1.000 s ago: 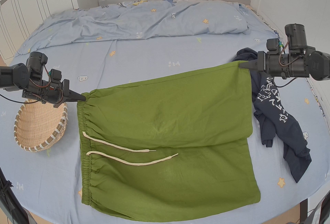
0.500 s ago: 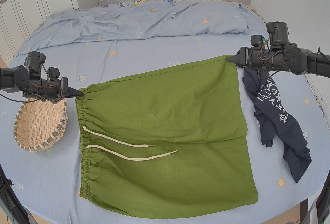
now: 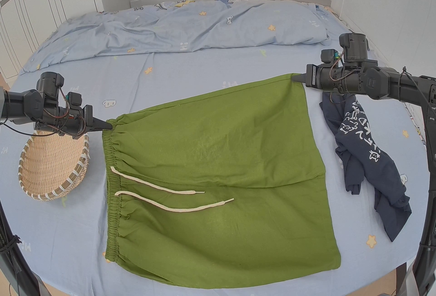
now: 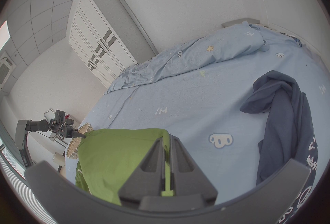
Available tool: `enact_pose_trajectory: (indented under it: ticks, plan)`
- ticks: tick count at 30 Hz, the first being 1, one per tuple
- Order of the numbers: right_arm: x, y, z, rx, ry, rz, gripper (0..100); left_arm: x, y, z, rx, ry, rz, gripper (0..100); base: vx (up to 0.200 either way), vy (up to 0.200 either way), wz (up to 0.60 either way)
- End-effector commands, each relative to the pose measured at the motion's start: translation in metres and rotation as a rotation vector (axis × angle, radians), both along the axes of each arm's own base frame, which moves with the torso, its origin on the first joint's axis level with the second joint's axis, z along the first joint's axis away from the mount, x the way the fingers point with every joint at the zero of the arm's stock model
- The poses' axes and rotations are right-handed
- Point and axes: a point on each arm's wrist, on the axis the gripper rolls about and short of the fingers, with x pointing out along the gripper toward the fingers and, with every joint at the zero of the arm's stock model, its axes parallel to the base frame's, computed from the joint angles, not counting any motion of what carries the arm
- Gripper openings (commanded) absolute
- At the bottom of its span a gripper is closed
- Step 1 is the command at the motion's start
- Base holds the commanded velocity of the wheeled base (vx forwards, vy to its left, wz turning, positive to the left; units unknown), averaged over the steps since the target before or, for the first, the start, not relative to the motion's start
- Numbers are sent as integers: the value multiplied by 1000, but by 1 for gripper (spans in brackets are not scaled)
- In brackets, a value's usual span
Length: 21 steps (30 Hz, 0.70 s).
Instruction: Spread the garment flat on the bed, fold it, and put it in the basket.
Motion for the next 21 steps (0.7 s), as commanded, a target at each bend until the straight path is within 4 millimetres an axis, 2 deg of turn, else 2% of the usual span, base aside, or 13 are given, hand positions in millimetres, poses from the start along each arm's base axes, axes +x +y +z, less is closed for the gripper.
enact_pose_trajectory:
  ticks: [1, 3, 4, 6, 12, 13, 15, 16, 21]
  plan:
    - [12, 4, -14, -5, 21, -6, 0, 6, 2, -6, -1, 3, 3, 0, 0, 0, 0]
    - [13, 4, -16, -7, 27, -6, 0, 7, 2, -8, -2, 5, 3, 0, 0, 0, 0]
    - [16, 5, -28, -14, 69, -7, 0, 9, 3, -8, 0, -4, 3, 0, 0, 0, 0]
    - [18, 5, -33, -19, 85, -13, 0, 11, 3, -9, 0, -8, 4, 0, 0, 0, 0]
    - [21, 2, -39, -22, 97, -22, 0, 16, 1, -11, -18, -22, 16, 0, 0, 0, 0]
    - [21, 2, -41, -22, 102, -22, 0, 18, 2, -13, -21, -23, 21, 100, 0, 0, 0]
    - [21, 2, -42, -23, 103, -25, 0, 19, 1, -13, -21, -28, 22, 100, 0, 0, 0]
    - [22, 3, -43, -26, 106, -28, 100, 20, 1, -15, -21, -27, 22, 100, 0, 0, 0]
    - [24, 2, -48, -27, 116, -33, 100, 20, 2, -15, -22, -26, 23, 100, 0, 0, 0]
